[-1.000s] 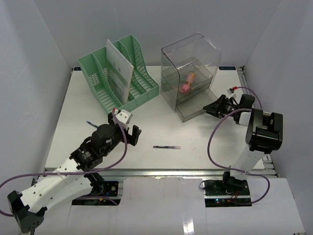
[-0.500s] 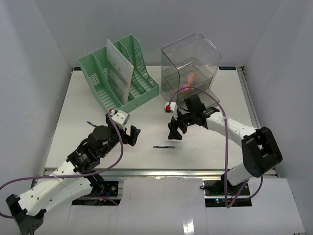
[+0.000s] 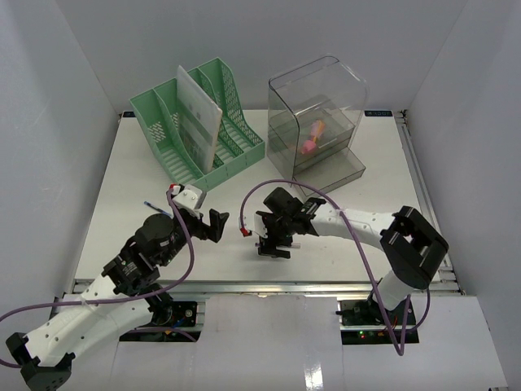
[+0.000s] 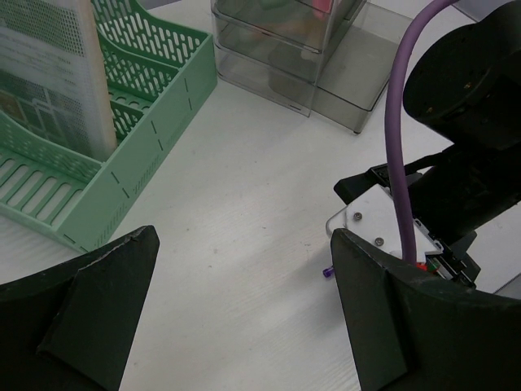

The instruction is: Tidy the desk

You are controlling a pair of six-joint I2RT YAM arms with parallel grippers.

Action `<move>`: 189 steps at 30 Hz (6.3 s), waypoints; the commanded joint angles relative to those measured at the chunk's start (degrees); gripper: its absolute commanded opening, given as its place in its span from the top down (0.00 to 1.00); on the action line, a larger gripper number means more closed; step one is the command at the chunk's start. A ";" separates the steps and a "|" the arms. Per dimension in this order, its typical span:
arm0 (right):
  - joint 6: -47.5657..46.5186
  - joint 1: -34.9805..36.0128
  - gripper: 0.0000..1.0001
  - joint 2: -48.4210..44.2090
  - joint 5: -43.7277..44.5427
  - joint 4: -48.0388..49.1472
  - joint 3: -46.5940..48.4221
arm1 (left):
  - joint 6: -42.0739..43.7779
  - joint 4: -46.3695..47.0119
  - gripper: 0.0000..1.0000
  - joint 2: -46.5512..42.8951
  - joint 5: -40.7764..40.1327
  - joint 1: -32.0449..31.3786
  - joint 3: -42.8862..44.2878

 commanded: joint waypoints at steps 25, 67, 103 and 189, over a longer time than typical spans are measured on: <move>-2.80 1.34 0.76 5.45 12.63 4.15 -2.62 | 0.15 -0.54 0.02 -2.41 0.15 0.12 -0.12; -52.09 -30.32 0.60 1.62 21.91 9.52 8.42 | -0.41 -0.72 0.02 -1.29 0.01 0.12 -0.24; -9.31 -36.98 0.44 -27.13 -30.88 -6.22 -4.22 | -42.86 -15.61 0.36 40.18 7.70 57.51 10.24; -63.64 -26.37 0.20 -36.04 -37.36 -6.83 -14.55 | -20.41 19.98 0.88 63.43 85.96 12.13 15.21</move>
